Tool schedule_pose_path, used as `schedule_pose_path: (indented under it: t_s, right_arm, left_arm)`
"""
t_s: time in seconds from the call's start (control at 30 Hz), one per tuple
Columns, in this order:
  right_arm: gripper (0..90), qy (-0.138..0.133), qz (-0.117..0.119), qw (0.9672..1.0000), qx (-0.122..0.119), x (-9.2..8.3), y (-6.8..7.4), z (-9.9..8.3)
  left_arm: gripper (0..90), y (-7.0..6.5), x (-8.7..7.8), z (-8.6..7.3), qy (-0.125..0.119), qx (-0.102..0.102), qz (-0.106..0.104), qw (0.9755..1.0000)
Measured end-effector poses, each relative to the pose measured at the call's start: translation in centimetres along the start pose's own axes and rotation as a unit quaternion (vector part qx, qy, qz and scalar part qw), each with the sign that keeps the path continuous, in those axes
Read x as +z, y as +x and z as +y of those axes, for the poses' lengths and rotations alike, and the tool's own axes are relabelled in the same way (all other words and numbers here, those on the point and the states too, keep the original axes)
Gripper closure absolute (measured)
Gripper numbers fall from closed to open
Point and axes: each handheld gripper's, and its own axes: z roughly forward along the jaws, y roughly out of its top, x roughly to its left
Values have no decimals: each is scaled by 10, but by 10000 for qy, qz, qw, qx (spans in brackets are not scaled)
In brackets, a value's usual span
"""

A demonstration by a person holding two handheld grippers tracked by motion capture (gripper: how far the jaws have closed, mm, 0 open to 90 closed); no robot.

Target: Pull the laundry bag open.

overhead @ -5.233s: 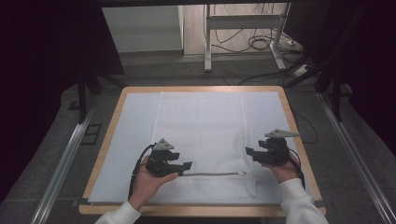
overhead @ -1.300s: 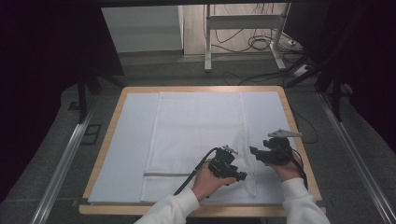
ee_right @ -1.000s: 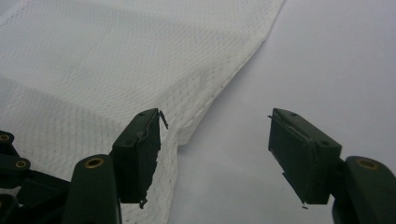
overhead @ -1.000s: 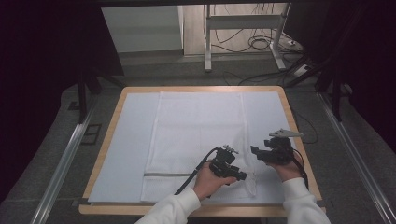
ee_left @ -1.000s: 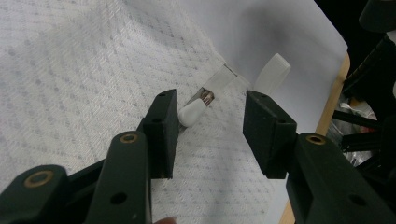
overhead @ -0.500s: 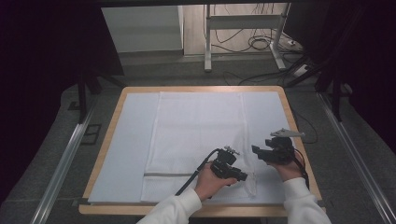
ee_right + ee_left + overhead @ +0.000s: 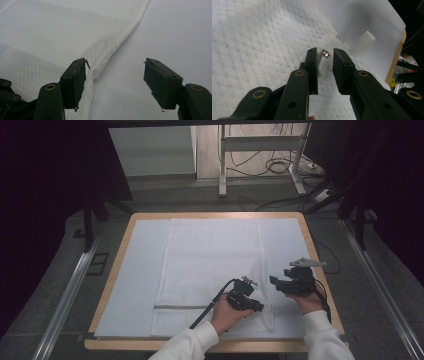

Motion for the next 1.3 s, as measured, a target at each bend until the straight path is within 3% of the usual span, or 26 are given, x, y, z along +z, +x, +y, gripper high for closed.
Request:
schedule_pose_path:
  t_s: [0.33,0.87,1.3]
  right_arm:
    - [333,10,-2,10000,-3,0,0,0]
    - [333,15,-31,10000,-23,0,-1,-1]
    - [331,54,-12,10000,-4,0,-1,-1]
  left_arm:
    - [813,-4,2,-1,-21,188,227,9996]
    - [859,-4,-1,-1,-68,276,119,9995]
    - [866,-2,-12,0,-140,330,36,9994]
